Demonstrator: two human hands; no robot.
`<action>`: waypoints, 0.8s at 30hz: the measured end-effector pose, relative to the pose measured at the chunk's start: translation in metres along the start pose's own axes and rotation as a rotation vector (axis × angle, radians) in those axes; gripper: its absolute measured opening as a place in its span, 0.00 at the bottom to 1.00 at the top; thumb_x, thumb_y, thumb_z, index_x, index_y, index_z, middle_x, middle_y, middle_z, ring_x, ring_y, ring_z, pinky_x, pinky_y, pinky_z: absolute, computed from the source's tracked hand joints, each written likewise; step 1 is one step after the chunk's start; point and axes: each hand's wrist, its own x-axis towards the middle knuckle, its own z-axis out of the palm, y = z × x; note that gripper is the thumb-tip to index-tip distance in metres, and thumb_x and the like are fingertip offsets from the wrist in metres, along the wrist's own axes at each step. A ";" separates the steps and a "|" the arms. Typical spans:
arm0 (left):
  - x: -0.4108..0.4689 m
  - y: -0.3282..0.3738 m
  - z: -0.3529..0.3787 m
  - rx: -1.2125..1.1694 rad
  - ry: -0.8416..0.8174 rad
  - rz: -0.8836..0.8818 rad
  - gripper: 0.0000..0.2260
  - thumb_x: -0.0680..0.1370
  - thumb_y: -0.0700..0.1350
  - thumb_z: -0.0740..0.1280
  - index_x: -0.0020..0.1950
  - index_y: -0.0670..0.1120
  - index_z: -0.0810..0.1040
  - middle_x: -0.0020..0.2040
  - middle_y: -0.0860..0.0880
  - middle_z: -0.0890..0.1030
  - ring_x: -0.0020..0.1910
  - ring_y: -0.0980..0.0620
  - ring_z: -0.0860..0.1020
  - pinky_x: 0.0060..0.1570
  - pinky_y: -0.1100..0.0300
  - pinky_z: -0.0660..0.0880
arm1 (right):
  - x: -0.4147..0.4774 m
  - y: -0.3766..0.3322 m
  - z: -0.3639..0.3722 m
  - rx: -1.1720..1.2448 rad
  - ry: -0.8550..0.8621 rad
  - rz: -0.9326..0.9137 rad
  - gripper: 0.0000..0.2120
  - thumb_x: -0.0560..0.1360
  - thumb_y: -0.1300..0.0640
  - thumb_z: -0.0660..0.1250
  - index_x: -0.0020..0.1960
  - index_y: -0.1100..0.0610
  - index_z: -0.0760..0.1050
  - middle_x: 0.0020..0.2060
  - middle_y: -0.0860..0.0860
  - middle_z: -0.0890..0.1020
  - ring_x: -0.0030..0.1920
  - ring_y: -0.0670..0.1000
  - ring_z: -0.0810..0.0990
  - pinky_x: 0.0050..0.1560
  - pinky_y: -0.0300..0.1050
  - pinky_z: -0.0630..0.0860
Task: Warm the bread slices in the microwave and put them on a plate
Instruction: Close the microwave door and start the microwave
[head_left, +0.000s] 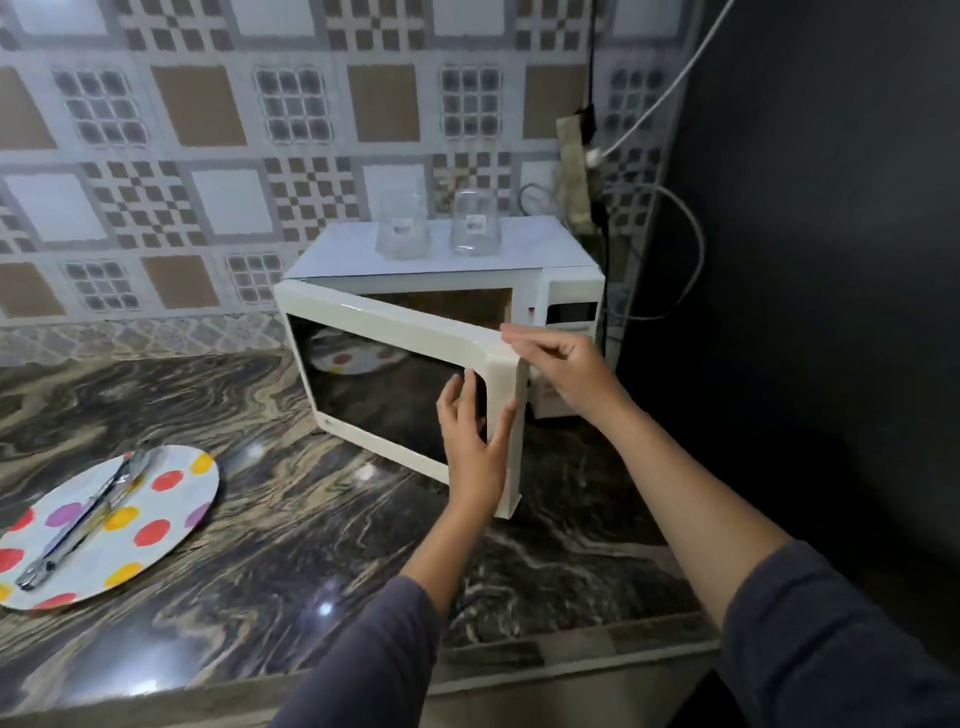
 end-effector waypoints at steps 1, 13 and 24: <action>0.008 -0.003 0.010 -0.004 0.008 -0.001 0.27 0.77 0.50 0.65 0.74 0.47 0.61 0.72 0.49 0.58 0.72 0.55 0.59 0.67 0.63 0.67 | 0.006 0.004 -0.008 -0.043 0.025 -0.016 0.12 0.76 0.58 0.66 0.58 0.59 0.79 0.59 0.49 0.80 0.60 0.43 0.76 0.64 0.35 0.70; 0.087 -0.033 0.084 0.112 0.189 0.051 0.25 0.76 0.43 0.68 0.72 0.45 0.65 0.71 0.43 0.58 0.56 0.73 0.58 0.55 0.84 0.57 | 0.092 0.065 -0.044 -0.414 0.203 -0.348 0.15 0.69 0.58 0.74 0.54 0.64 0.81 0.54 0.58 0.82 0.61 0.53 0.78 0.64 0.34 0.67; 0.107 -0.049 0.101 0.153 0.232 0.007 0.19 0.76 0.46 0.68 0.64 0.43 0.70 0.59 0.48 0.66 0.57 0.54 0.68 0.58 0.65 0.67 | 0.124 0.088 -0.056 -0.564 0.168 -0.445 0.19 0.71 0.48 0.70 0.54 0.62 0.79 0.54 0.57 0.79 0.62 0.56 0.75 0.65 0.49 0.70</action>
